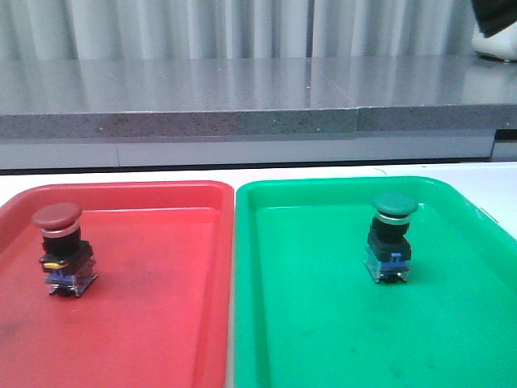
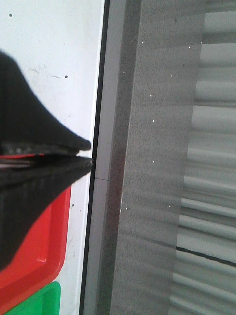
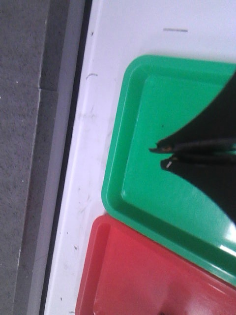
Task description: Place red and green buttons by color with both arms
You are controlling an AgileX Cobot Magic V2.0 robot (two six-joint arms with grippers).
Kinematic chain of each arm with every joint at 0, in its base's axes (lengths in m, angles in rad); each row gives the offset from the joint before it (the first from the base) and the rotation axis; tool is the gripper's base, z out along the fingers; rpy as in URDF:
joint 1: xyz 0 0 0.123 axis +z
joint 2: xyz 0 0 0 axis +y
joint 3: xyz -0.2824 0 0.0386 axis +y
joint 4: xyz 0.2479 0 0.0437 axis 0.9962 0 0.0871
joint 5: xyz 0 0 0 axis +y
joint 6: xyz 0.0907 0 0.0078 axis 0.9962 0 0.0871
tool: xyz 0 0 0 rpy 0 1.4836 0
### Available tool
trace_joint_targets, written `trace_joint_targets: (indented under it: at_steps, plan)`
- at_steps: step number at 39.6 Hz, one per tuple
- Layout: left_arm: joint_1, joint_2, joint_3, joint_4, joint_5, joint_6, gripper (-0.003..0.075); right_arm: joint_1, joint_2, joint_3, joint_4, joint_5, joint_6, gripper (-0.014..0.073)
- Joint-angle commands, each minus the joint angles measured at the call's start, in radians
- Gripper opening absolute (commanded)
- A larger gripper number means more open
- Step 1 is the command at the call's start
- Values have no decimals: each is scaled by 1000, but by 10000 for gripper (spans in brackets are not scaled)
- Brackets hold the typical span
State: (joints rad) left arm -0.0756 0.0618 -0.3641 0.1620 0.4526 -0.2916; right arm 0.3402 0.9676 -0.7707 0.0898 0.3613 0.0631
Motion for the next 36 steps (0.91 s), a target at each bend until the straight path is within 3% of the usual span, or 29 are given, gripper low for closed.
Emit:
trace_joint_targets:
  at_steps: [1,13,23,36]
  plan:
    - [0,12,-25,-3,-82,-6,-20,-32,-94,26,-38,-47,-6,-125]
    - [0,12,-25,-3,-82,-6,-20,-40,-483,280,-65,-61,-6,-125]
    - [0,12,-25,-3,-82,-6,-20,-40,-805,388,-65,-72,-6,-125]
    - [0,12,-25,-3,-82,-6,-20,-40,-864,388,-65,-54,-6,-125]
